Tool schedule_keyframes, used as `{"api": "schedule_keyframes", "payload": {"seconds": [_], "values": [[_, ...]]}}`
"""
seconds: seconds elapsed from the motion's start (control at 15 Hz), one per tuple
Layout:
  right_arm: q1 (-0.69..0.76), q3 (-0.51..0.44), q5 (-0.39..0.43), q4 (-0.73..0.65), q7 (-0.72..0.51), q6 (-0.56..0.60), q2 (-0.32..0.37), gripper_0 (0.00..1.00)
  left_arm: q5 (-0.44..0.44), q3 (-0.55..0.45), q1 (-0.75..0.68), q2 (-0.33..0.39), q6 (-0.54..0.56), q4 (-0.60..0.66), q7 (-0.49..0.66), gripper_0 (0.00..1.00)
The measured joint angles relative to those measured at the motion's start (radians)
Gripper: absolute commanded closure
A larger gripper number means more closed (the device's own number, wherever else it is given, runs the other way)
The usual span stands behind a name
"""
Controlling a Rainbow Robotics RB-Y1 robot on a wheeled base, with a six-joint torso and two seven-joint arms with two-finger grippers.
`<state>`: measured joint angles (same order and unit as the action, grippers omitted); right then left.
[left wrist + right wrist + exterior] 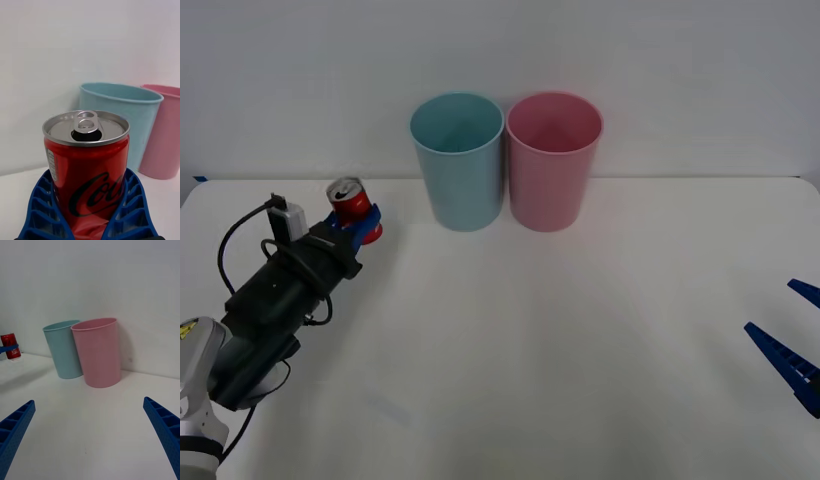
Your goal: Grasp the object on the table and drop it into the matching bin: aluminum can to the light blue bin, PET bottle to the pink bin.
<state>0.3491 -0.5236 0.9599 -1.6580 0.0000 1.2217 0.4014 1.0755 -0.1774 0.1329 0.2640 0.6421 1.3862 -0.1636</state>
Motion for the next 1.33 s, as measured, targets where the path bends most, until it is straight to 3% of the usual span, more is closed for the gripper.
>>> {"api": "schedule_keyframes", "payload": {"seconds": [0.53, 1.07, 1.33], "values": [[0.000, 0.000, 0.000, 0.000, 0.000, 0.000, 0.000, 0.00, 0.007, 0.000, 0.051, 0.140, 0.021, 0.114, 0.307, 0.99], [0.000, 0.000, 0.000, 0.000, 0.000, 0.000, 0.000, 0.00, 0.195, 0.013, 0.262, 0.142, 0.037, 0.101, 0.589, 0.97], [0.000, 0.000, 0.000, 0.000, 0.000, 0.000, 0.000, 0.00, 0.237, 0.043, 0.413, 0.138, 0.043, -0.051, 0.584, 0.97]]}}
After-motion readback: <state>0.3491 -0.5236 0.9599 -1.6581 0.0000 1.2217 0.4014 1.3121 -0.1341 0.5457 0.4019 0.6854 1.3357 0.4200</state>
